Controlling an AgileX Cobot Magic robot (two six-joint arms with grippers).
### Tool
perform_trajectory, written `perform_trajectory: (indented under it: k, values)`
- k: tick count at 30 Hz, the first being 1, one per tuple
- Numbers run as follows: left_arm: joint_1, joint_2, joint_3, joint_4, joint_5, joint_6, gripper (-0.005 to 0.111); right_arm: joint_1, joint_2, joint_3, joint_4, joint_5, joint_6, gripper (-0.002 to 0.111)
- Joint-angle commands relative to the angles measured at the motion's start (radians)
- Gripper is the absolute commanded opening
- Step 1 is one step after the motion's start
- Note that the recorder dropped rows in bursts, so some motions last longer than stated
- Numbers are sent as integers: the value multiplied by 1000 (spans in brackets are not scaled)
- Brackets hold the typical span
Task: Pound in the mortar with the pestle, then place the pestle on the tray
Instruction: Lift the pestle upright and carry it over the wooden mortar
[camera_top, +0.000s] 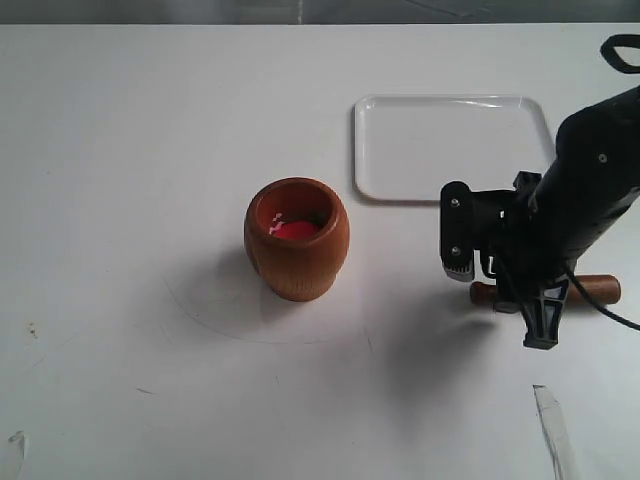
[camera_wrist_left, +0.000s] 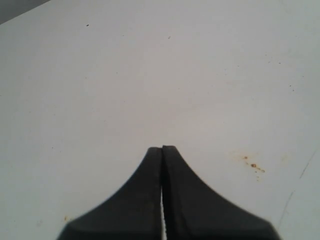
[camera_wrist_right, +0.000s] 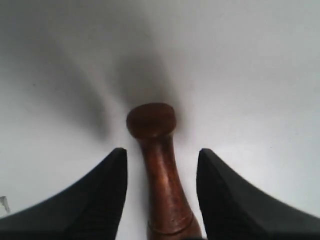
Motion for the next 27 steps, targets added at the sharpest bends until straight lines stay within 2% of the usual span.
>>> perform_trajectory:
  k: [1,3,9,12,14,19,22,27]
  values:
    - [-8,-1,1,-7,-3,-8,0,0,11,5,-19,-10,11,41]
    - [-8,-1,1,-7,-3,-8,0,0,19,5,-21,-12,11,35]
    - [-8,-1,1,-7,-3,-8,0,0,40,5,-97,-1,49,0]
    - [-8,-1,1,-7,-3,-8,0,2,37,-17,-171,-34,241,0]
    - [-8,-1,1,-7,-3,-8,0,2,8,-41,-150,-96,311,0]
    - [-8,-1,1,-7,-3,-8,0,0,-108,-40,6,-375,336,0]
    - [-8,-1,1,-7,-3,-8,0,0,-169,13,74,-603,346,0]
    - [-8,-1,1,-7,-3,-8,0,2,-251,189,268,-1122,393,0]
